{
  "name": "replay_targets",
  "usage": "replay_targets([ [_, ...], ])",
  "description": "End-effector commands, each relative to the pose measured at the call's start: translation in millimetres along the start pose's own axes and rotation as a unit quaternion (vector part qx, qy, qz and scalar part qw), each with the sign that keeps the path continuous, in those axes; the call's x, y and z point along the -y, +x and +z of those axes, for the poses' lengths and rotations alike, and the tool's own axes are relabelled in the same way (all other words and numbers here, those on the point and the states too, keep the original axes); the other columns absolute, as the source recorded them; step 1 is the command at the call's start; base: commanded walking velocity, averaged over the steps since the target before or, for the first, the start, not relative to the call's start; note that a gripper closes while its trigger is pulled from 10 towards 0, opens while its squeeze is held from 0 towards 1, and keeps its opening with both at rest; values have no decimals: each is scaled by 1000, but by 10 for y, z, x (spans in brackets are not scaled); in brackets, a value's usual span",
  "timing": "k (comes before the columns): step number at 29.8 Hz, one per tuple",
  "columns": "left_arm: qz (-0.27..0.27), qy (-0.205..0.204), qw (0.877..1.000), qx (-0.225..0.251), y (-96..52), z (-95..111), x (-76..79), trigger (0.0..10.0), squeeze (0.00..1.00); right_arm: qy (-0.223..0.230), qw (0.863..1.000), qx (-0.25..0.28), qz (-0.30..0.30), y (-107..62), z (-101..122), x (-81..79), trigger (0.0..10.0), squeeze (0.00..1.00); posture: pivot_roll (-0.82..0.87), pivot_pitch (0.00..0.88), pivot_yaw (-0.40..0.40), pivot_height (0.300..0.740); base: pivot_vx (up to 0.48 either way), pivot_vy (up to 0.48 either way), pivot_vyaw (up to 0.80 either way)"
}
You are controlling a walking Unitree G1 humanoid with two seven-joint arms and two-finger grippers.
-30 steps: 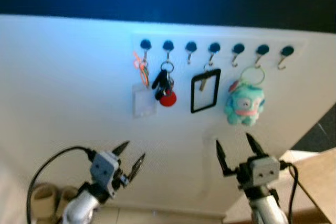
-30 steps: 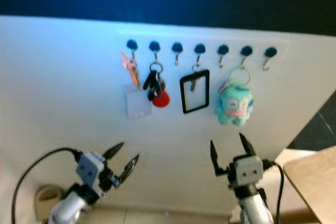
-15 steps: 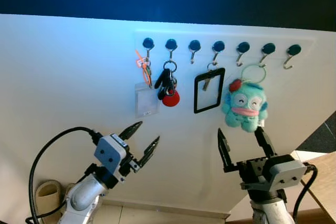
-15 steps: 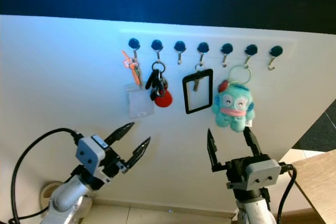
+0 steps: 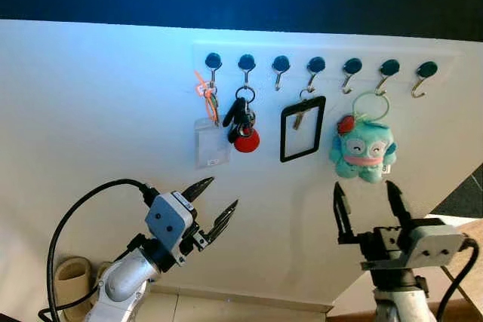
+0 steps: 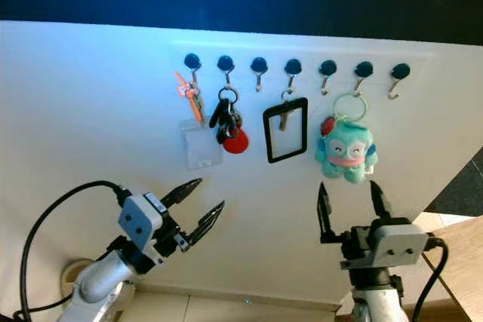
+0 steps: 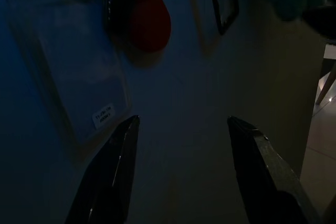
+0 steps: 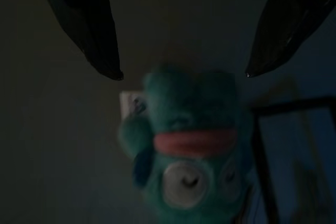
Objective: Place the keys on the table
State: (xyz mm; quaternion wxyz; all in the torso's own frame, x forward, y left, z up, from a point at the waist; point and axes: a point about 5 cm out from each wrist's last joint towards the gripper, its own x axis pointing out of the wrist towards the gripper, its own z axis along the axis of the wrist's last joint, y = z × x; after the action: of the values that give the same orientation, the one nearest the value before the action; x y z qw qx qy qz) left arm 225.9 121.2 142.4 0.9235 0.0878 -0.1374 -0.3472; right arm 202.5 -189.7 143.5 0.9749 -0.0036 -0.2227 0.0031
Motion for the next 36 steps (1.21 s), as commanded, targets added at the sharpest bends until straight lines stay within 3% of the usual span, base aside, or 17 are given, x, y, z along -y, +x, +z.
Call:
replay_targets([
  [1, -10, 11, 1000, -12, -28, 4, 3, 10000, 0, 4, 1000, 1, -5, 1, 32, 6, 10000, 0, 31, 87, 4, 740, 0, 0, 0],
  [10, -15, 16, 1000, -9, 4, 57, 6, 10000, 0, 7, 999, 29, 12, 58, 202, -10, 10000, 0, 31, 88, 9, 740, 0, 0, 0],
  [14, -16, 21, 1000, -4, 29, 83, -8, 10000, 0, -17, 998, 56, -1, 173, 322, 12, 10000, 0, 28, 88, 12, 740, 0, 0, 0],
  [17, -16, 3, 1000, 22, 84, 173, -15, 10000, 0, -24, 997, 79, -4, 306, 403, 18, 10000, 0, 29, 89, 11, 740, 0, 0, 0],
  [22, -43, -26, 998, 41, 137, 257, 43, 10000, 0, -24, 996, 86, 2, 366, 430, 5, 10000, 0, 30, 88, 9, 740, 0, 0, 0],
  [27, -97, -79, 985, 116, 320, 608, 190, 10000, 0, -31, 995, 91, 2, 485, 431, 20, 10000, 0, 30, 85, -3, 740, 0, 0, 0],
  [32, -111, -76, 978, 157, 450, 813, 263, 10000, 0, -26, 996, 84, 2, 551, 410, 18, 10000, 0, 32, 85, -14, 740, 0, 0, 0],
  [36, -104, -65, 979, 163, 490, 845, 255, 10000, 0, -21, 997, 80, 1, 578, 404, 12, 10000, 0, 31, 85, -14, 740, 0, 0, 0],
])
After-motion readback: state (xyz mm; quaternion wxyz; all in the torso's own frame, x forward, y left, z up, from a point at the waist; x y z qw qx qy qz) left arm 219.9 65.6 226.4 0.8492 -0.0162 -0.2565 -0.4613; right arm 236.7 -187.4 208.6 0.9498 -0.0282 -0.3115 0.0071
